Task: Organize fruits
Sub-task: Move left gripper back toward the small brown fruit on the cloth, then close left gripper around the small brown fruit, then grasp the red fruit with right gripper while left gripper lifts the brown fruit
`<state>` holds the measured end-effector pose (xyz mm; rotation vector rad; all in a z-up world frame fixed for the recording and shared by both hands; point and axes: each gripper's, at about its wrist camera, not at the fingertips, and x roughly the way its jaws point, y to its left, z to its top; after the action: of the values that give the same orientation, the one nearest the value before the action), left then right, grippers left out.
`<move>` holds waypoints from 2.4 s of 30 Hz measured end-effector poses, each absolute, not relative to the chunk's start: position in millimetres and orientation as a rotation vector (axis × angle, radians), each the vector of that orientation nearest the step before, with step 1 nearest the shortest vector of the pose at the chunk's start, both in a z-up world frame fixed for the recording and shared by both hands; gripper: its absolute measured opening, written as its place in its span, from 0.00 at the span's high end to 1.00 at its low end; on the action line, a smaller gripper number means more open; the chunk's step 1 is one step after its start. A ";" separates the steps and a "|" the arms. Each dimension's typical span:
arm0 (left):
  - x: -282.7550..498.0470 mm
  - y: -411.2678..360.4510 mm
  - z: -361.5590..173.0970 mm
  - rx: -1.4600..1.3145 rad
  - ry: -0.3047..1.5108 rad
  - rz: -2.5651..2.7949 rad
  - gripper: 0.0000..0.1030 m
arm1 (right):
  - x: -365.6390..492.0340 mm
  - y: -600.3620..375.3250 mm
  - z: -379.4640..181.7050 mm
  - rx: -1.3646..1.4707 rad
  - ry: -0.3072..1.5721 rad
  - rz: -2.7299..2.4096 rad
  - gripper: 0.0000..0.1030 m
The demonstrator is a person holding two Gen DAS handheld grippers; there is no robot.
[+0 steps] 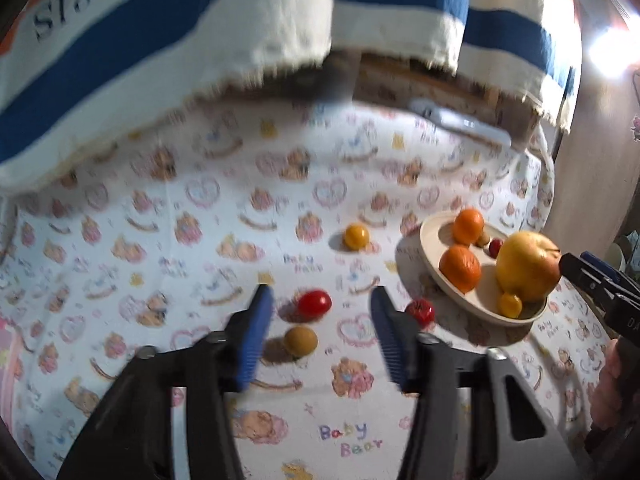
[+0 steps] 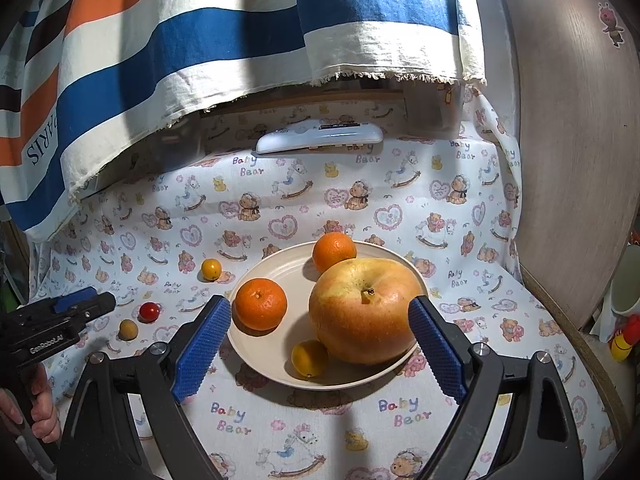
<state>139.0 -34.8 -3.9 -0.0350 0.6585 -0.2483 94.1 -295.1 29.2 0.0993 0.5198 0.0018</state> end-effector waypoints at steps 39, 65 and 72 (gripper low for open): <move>161.1 -41.8 -32.0 0.026 0.861 -0.234 0.70 | 93.2 -281.4 27.4 0.045 0.522 0.007 0.11; 146.2 -32.4 -4.6 0.010 0.721 -0.205 0.78 | 76.8 -263.5 39.4 0.008 0.463 0.079 0.20; 141.4 -23.8 14.1 -0.012 0.671 -0.191 0.78 | 89.4 -250.6 38.4 0.033 0.575 0.184 0.41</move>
<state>141.4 -23.8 14.1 -0.0122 0.6714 -0.1908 89.4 -250.6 38.4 0.0330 0.5746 0.1842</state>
